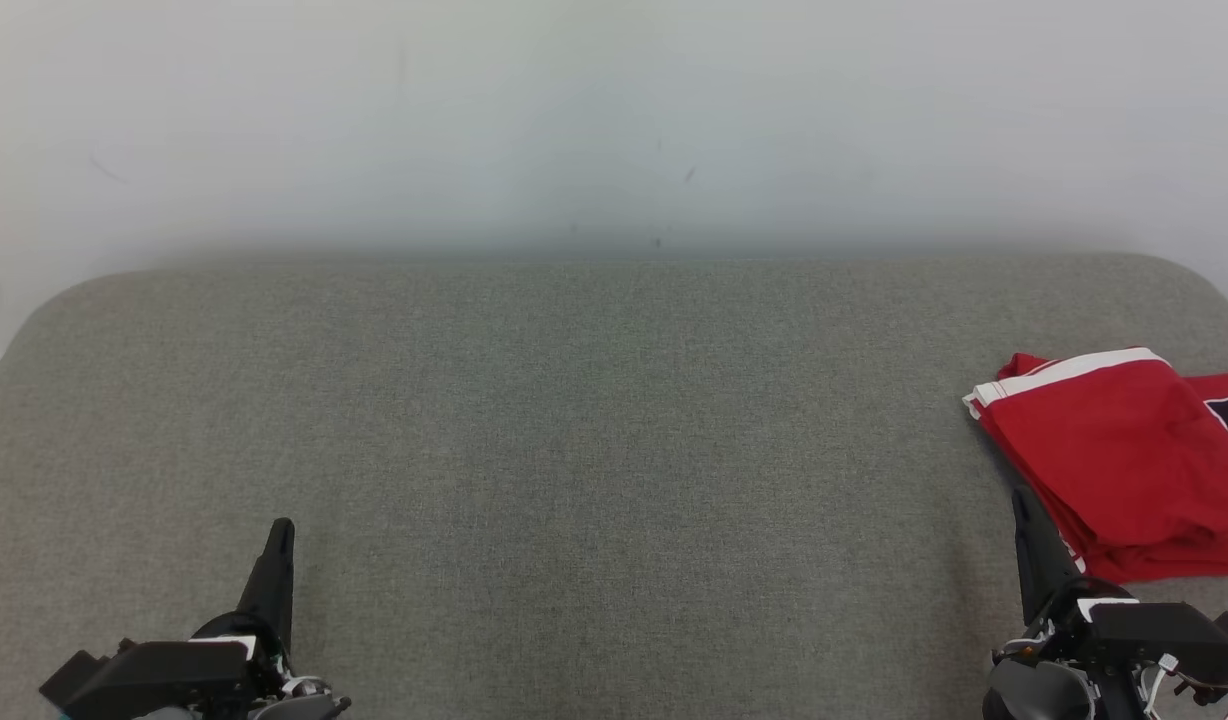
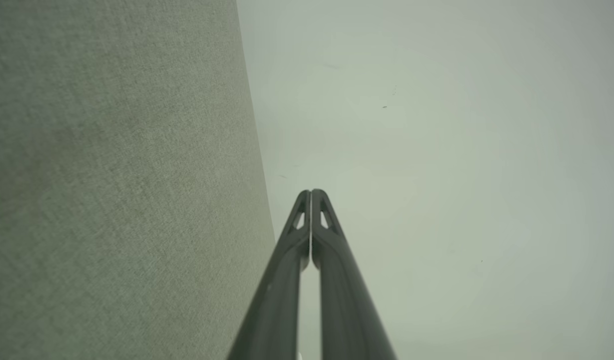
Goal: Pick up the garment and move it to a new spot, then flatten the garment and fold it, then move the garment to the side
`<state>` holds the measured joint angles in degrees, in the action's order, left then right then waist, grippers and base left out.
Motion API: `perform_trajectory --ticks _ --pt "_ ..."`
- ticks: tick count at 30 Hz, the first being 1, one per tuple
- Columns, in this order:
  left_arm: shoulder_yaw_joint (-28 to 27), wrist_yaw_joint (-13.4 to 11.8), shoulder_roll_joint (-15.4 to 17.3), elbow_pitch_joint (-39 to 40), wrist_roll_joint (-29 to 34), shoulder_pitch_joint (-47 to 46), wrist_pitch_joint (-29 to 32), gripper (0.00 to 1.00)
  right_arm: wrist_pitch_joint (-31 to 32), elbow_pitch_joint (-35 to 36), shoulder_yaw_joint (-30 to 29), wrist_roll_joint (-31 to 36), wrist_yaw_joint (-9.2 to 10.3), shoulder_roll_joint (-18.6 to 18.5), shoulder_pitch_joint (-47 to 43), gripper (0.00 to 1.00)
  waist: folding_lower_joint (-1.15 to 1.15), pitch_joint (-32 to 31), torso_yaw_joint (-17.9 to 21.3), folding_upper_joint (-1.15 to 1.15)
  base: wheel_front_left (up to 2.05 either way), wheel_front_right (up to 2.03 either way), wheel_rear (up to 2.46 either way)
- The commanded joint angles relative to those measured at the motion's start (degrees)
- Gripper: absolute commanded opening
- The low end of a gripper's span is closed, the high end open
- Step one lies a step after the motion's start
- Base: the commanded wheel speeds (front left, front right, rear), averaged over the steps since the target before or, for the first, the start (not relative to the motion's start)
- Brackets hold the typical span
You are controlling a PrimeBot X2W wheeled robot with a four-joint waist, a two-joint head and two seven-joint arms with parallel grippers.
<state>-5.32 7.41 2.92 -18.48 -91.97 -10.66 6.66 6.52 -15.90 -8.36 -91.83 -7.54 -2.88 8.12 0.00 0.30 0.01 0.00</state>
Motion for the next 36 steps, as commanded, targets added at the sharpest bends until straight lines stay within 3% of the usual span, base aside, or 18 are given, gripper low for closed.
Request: perform_trajectory --ticks 1,36 --pt "0.0 0.2 -0.1 -0.1 -0.4 -0.3 0.1 0.00 0.1 -0.1 0.0 -0.3 0.10 0.0 0.1 0.00 0.00 0.0 0.0 0.00 0.00 0.00 0.00" --pt "0.0 0.2 -0.1 -0.1 -0.4 -0.3 0.0 0.00 0.0 -0.1 0.0 -0.3 0.10 0.0 0.1 0.00 0.00 0.0 0.0 0.00 0.00 0.00 0.00"
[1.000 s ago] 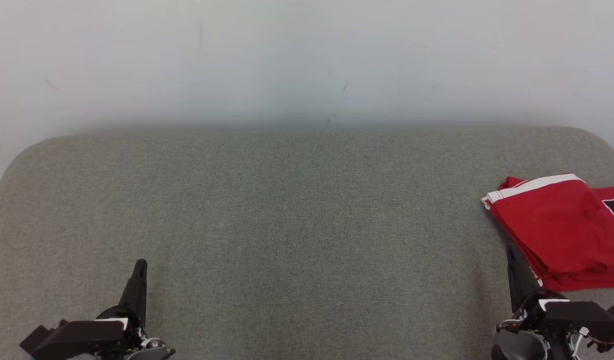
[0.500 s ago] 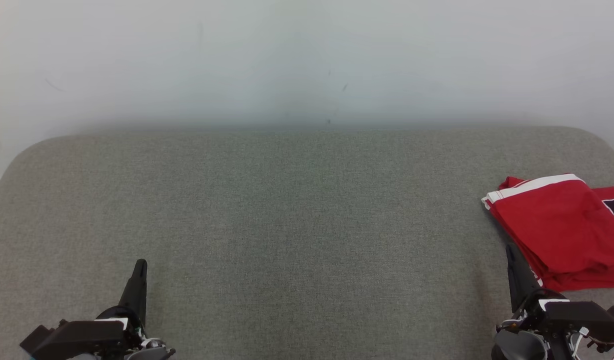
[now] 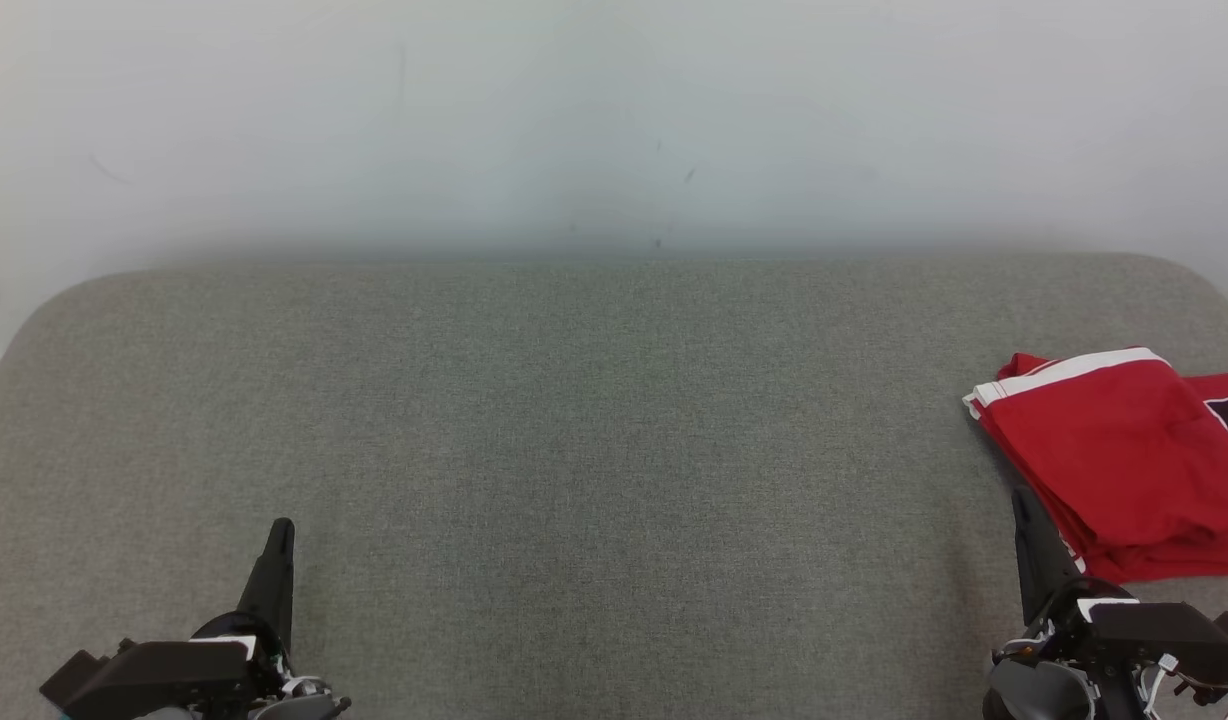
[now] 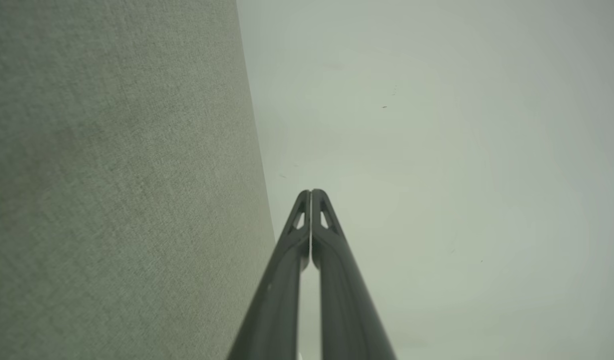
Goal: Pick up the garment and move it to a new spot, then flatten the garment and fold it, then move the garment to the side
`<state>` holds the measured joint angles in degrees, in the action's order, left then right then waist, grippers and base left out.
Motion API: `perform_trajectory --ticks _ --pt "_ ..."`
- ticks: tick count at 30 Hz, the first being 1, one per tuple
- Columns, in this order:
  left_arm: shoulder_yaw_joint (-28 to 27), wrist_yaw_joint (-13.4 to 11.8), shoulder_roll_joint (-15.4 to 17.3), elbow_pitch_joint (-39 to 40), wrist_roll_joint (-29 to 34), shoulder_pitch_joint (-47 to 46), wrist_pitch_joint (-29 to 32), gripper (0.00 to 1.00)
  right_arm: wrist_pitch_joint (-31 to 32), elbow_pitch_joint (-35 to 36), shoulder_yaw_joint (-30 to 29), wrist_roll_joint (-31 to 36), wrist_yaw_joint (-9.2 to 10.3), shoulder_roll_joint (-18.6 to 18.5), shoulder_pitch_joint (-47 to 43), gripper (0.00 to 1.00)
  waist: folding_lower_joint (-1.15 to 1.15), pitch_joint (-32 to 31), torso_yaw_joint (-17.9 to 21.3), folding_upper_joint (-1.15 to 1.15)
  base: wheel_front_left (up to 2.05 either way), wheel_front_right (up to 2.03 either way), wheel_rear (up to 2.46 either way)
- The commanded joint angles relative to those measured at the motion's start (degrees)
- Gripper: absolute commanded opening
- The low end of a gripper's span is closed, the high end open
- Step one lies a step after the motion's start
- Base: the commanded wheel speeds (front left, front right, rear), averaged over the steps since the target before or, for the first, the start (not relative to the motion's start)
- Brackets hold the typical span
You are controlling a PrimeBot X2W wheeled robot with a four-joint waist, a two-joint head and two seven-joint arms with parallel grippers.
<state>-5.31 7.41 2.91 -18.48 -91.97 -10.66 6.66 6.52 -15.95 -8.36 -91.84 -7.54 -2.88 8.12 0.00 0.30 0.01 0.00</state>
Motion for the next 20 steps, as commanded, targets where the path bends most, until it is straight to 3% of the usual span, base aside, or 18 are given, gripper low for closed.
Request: perform_trajectory --ticks 1,20 --pt "0.0 0.2 -0.1 -0.1 -0.4 -0.3 0.0 0.00 0.0 0.0 0.0 -0.2 0.10 0.0 0.1 0.00 0.00 0.0 0.0 0.00 0.00 0.00 0.00" --pt "0.0 0.2 -0.1 -0.1 -0.4 -0.3 0.0 0.00 0.0 -0.1 0.0 -0.3 0.10 0.0 0.1 0.00 0.00 0.0 0.0 0.00 0.00 0.00 0.00"
